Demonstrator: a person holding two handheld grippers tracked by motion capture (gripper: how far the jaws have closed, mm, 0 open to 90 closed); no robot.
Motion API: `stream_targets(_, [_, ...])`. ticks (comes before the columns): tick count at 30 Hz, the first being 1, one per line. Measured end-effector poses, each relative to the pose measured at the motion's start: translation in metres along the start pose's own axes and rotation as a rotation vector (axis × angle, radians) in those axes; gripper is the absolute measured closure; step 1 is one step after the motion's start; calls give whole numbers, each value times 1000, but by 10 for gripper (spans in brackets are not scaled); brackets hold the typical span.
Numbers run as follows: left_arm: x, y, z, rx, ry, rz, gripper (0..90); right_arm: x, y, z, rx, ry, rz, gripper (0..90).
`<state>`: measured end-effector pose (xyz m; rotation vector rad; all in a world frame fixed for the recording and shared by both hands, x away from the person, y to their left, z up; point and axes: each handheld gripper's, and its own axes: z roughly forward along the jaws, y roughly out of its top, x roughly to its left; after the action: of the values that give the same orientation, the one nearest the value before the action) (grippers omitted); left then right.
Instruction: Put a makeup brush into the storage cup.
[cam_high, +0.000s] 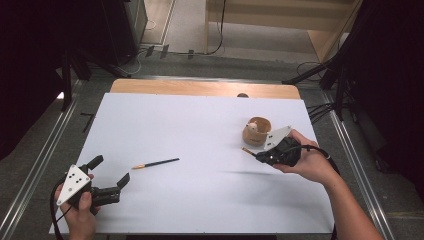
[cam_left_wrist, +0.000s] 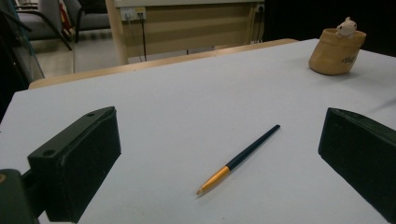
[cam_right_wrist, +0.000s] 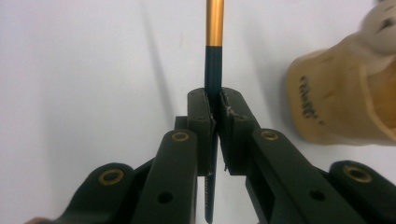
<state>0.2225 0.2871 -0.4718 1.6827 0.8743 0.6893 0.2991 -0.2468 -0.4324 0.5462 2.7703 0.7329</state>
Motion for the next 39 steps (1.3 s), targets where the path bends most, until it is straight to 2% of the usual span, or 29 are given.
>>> stream_targets(1, [0,0,0,0,0,0,0,-1,0,-2,-41,-3,8,849])
stream_targets(3, [0,0,0,-1,0,2,0,-2,1,-6,-91,-13,30,849])
stream_targets(4, [0,0,0,-1,0,2,0,-3,2,-11,-171,-15,63,849])
stream_targets(5, [0,0,0,-2,0,1,0,-3,2,-11,-171,-15,63,849])
stream_targets(6, [0,0,0,-2,0,0,0,-4,2,-13,-194,-18,76,849])
stream_targets(11, [0,0,1,-2,-2,-2,0,-9,0,-23,-359,-42,163,849])
stream_targets(12, [0,0,1,-3,-2,-2,0,-10,-2,-24,-394,-62,195,849])
stream_targets(13, [0,0,1,-2,-3,-2,0,-10,-2,-24,-394,-62,195,849])
stream_targets(16, [0,0,1,-2,-4,-3,0,-13,-5,-26,-446,-84,228,849])
stream_targets(17, [0,0,1,-2,-4,-3,0,-14,-6,-28,-485,-94,247,849])
stream_targets(18, [0,0,1,-2,-4,-4,0,-14,-6,-28,-485,-94,247,849])
stream_targets(19, [0,0,1,-3,-4,-5,0,-16,-6,-30,-528,-110,276,849])
stream_targets(21, [0,0,1,-1,-3,-3,0,-16,-5,-32,-564,-126,291,850])
stream_targets(22, [0,0,1,-1,-3,-3,0,-16,-5,-32,-564,-126,291,850])
stream_targets(24, [0,0,1,-1,-4,-4,0,-17,-5,-34,-608,-141,311,850])
stream_targets(25, [0,0,1,-1,-3,-4,0,-19,-5,-36,-648,-162,328,850])
stream_targets(26, [0,0,1,-1,-3,-4,0,-19,-5,-36,-648,-162,328,850])
stream_targets(27, [0,0,2,-1,-3,-3,0,-20,-4,-37,-684,-179,347,849])
stream_targets(29, [0,0,1,0,-2,-3,0,-21,-4,-37,-691,-180,351,849])
stream_targets(32, [0,-1,1,-1,-2,-2,0,-21,-3,-36,-721,-212,359,849])
stream_targets(36, [1,-1,1,0,-4,-4,0,-24,-2,-35,-788,-247,382,849])
stream_targets(39, [0,-1,1,-1,-4,-4,0,-28,-4,-35,-845,-260,425,849])
